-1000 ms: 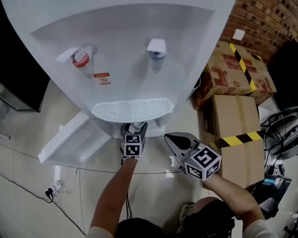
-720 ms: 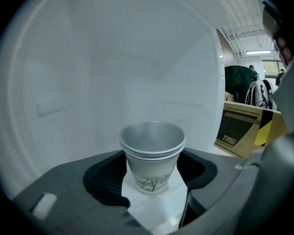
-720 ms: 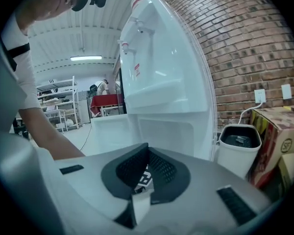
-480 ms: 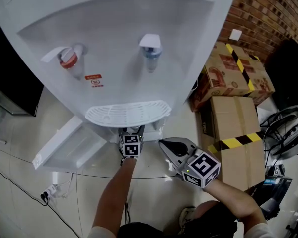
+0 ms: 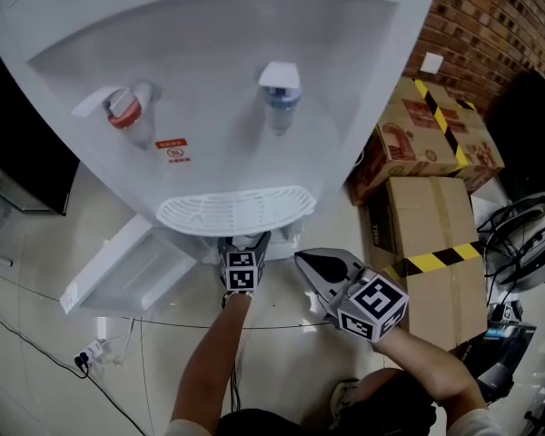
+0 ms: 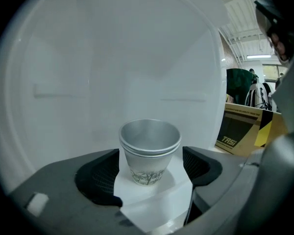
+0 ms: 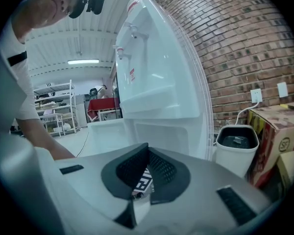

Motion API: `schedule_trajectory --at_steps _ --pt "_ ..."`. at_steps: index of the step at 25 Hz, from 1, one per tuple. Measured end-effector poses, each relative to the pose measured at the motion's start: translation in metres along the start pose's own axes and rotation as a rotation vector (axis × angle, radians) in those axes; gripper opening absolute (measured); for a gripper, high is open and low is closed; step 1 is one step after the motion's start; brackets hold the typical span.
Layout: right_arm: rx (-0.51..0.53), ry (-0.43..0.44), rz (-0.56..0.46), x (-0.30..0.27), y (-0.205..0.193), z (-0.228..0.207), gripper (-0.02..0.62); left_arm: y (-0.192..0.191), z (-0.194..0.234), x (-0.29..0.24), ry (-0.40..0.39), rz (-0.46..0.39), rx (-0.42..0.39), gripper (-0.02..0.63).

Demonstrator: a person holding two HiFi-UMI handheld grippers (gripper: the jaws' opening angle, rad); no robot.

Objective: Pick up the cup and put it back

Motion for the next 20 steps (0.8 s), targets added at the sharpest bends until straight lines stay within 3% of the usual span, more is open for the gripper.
schedule_trajectory --at_steps 2,7,8,11,12,16,20 --pt "0.002 0.005 0.006 -0.001 -0.002 0.000 0.012 0.002 -0.002 0.013 -0.002 -0.025 0.013 0.434" --pt "-0.009 0.004 0.009 -0.005 -0.006 0.000 0.012 0.001 -0.003 0.050 -0.008 -0.075 0.096 0.434" --pt "-0.005 0.006 0.015 -0.006 -0.007 0.001 0.012 0.001 -0.005 0.059 -0.020 -0.082 0.114 0.411" --pt "0.008 0.013 0.076 -0.006 -0.021 0.005 0.012 0.018 -0.012 0.087 -0.058 -0.111 0.145 0.076" --pt "0.007 0.014 0.101 -0.004 -0.027 0.007 0.012 0.026 -0.012 0.096 -0.062 -0.113 0.152 0.006" --pt "0.037 0.045 0.191 0.011 -0.023 0.019 0.012 0.080 -0.014 0.134 -0.058 -0.068 0.204 0.005" --pt "0.017 0.060 0.271 0.033 0.006 0.038 0.012 0.136 -0.026 0.184 -0.043 -0.005 0.189 0.004"
Point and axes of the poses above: the fingertips, and each gripper's own axes: x backward along the fingers, z to its left, y out of its top, the point moved 3 cm from there along x, backward along the fingers, and after that the axes turned 12 degrees about -z, right-handed, at the moved point
